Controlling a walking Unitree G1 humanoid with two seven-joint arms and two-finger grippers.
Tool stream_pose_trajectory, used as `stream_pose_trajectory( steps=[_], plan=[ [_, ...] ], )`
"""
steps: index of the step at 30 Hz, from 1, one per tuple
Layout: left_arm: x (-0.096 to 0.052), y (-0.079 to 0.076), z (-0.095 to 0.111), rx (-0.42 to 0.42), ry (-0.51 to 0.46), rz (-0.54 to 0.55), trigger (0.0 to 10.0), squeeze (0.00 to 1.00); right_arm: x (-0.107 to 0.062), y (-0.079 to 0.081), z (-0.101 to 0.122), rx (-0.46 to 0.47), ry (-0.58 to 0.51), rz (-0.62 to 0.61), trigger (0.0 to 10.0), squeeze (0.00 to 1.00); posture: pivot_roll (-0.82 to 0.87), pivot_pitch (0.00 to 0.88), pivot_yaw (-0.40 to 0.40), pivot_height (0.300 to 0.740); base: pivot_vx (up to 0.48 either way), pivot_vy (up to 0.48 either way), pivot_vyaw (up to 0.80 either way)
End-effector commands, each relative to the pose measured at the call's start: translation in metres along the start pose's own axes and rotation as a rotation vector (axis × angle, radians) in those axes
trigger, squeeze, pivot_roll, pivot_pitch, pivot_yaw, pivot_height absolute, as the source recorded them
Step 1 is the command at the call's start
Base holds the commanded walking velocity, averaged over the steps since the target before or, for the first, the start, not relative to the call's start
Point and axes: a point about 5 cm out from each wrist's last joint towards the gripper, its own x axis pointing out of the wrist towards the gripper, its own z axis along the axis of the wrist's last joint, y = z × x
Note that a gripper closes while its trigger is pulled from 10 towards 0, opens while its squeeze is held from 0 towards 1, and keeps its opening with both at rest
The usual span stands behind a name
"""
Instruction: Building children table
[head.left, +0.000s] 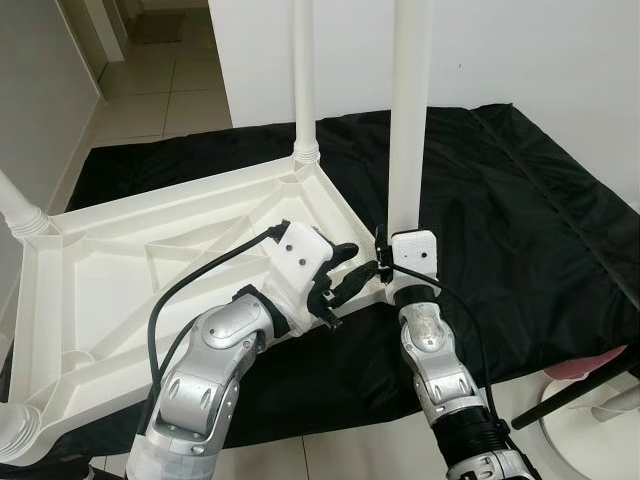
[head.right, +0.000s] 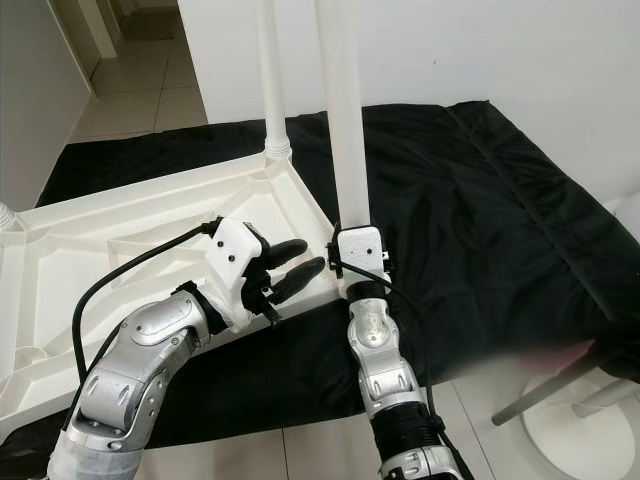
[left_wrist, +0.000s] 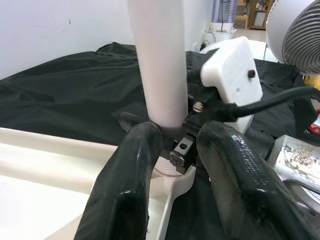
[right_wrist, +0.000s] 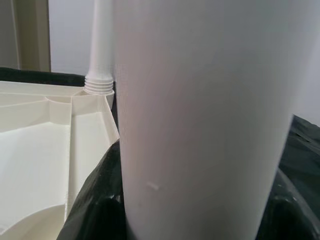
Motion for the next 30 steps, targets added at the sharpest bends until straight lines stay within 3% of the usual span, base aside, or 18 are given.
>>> stream_pose_trajectory(
  steps=[1, 10, 19, 21, 26, 27, 30],
  plan=[
    [0.0, 0.007, -0.004, -0.012, 0.023, 0.114, 10.0, 0.0, -0.013, 0.004, -0.025, 0.074, 0.128, 0.026, 10.0, 0.0, 0.05, 0.044, 0.034, 0.74, 0.0, 0.0, 0.0],
    [0.001, 0.007, -0.004, -0.011, 0.021, 0.113, 10.0, 0.0, -0.01, -0.006, -0.033, 0.176, 0.195, -0.047, 10.0, 0.0, 0.04, 0.043, 0.033, 0.74, 0.0, 0.0, 0.0],
    [0.001, 0.006, -0.004, -0.015, 0.021, 0.109, 10.0, 0.0, -0.008, -0.009, -0.035, 0.158, 0.203, -0.016, 10.0, 0.0, 0.04, 0.047, 0.035, 0.74, 0.0, 0.0, 0.0],
    [0.001, 0.006, -0.004, -0.011, 0.02, 0.11, 10.0, 0.0, -0.005, -0.01, -0.027, 0.195, 0.168, -0.005, 10.0, 0.0, 0.04, 0.047, 0.035, 0.74, 0.0, 0.0, 0.0],
    [0.001, 0.005, -0.003, -0.024, 0.014, 0.102, 10.0, 0.0, 0.0, -0.011, -0.009, 0.162, 0.094, -0.004, 10.0, 0.0, 0.04, 0.048, 0.03, 0.74, 0.0, 0.0, 0.0],
    [-0.001, 0.006, -0.007, -0.058, 0.03, 0.095, 10.0, 1.0, 0.002, -0.011, 0.009, 0.127, 0.016, 0.006, 10.0, 0.0, 0.04, 0.049, 0.029, 0.74, 0.0, 0.0, 0.0],
    [-0.002, 0.007, -0.009, -0.079, 0.042, 0.091, 10.0, 1.0, 0.003, -0.01, 0.017, 0.12, -0.015, 0.009, 10.0, 0.0, 0.04, 0.049, 0.029, 0.74, 0.0, 0.0, 0.0]
  ],
)
